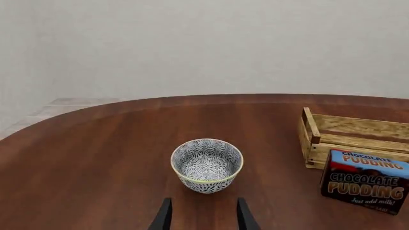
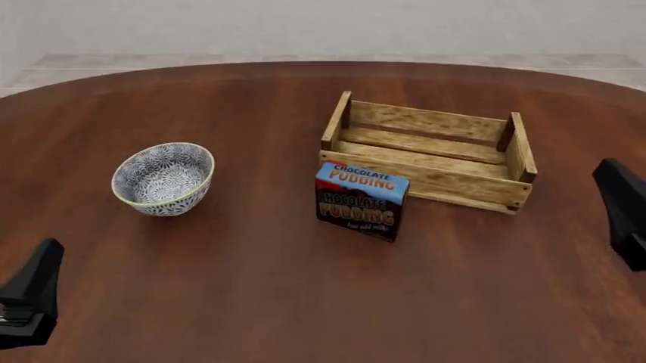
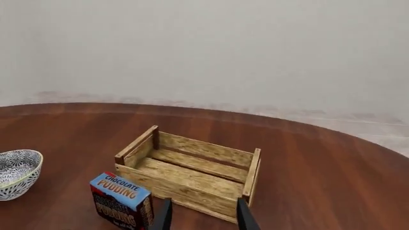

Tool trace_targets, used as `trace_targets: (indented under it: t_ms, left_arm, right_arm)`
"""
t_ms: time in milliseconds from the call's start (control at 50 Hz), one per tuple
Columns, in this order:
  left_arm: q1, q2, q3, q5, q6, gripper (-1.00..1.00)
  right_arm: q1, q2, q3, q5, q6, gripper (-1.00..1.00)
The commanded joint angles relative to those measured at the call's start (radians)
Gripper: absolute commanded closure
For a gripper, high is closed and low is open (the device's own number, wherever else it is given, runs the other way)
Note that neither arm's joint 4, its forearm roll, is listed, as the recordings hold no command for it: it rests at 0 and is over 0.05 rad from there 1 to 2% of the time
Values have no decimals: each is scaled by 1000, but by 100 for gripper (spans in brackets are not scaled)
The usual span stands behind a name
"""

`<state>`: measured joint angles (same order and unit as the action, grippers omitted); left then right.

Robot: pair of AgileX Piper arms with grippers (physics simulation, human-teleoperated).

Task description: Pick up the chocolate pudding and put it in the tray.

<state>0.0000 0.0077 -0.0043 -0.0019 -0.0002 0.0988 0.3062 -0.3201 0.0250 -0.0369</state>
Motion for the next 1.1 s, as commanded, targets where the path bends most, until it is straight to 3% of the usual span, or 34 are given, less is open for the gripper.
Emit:
trace_targets:
  t_ms: [20,40,120,140,180,260,280,300,360,420,480,640,660,700,720,1100]
  left_arm:
    - [0,0,0,0,0,-100]
    - [0,0,0,0,0,-100]
    - [0,0,0,0,0,-100]
    - [0,0,0,0,0,-100]
    - [0,0,0,0,0,-100]
    - [0,0,0,0,0,-100]
    - [0,0,0,0,0,-100]
    - [0,0,0,0,0,-100]
    - [0,0,0,0,0,-100]
    - [0,0,0,0,0,-100]
    - [0,0,0,0,0,-100]
    - [0,0,0,0,0,-100]
    - [0,0,0,0,0,-100]
    - [0,0,0,0,0,-100]
    - [0,0,0,0,0,-100]
    - [0,0,0,0,0,-100]
  right_arm:
    - [60,261,-195,24,-27,-100]
    - [84,281,-214,31,-49,-100]
    - [105,318,-288,62,-53,-100]
    - [166,339,-315,75,-28,-100]
    - [143,376,-351,86,-22,-100]
    - [193,452,-420,103,-68,-100]
    - [188,481,-441,119,-41,-100]
    - [200,480,-455,116,-61,-100]
    - [210,527,-498,138,-46,-100]
    - [241,565,-534,147,-110,-100]
    - [265,589,-560,158,-99,-100]
    - [354,706,-689,222,-182,-100]
    - [356,743,-721,247,-142,-100]
    - [366,770,-739,254,-173,-100]
    - [373,806,-766,276,-142,-100]
    - [440,1026,-903,344,-252,-100]
